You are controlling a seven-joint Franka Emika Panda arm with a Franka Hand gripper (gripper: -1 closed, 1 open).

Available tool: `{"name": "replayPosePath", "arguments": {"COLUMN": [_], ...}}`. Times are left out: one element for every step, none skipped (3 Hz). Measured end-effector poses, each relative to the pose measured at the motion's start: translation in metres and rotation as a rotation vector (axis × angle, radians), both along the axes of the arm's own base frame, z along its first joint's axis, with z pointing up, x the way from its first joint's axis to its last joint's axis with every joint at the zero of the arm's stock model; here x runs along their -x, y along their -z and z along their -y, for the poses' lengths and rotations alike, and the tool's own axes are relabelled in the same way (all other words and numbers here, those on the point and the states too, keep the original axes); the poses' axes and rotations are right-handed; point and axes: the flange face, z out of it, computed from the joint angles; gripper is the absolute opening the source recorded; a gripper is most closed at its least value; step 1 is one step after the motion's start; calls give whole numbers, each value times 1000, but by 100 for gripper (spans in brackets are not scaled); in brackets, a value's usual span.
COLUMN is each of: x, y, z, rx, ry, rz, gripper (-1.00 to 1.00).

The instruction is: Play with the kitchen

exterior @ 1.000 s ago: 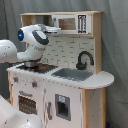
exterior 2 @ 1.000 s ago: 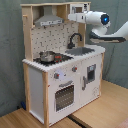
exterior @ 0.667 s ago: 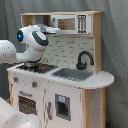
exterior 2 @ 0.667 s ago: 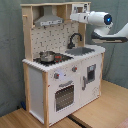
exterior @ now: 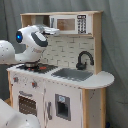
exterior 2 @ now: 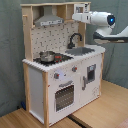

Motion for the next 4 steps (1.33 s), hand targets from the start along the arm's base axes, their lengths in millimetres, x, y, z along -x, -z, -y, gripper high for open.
{"name": "replayPosePath", "arguments": {"x": [2,22,50,74], "y": [0,-20,-41,-53], "z": [-2,8,-6,-29], "rx": [0,8,28,8], "ry": [-5,21,38,25], "rz": [1,48,139,208], "gripper": [100,100,100,100]}}
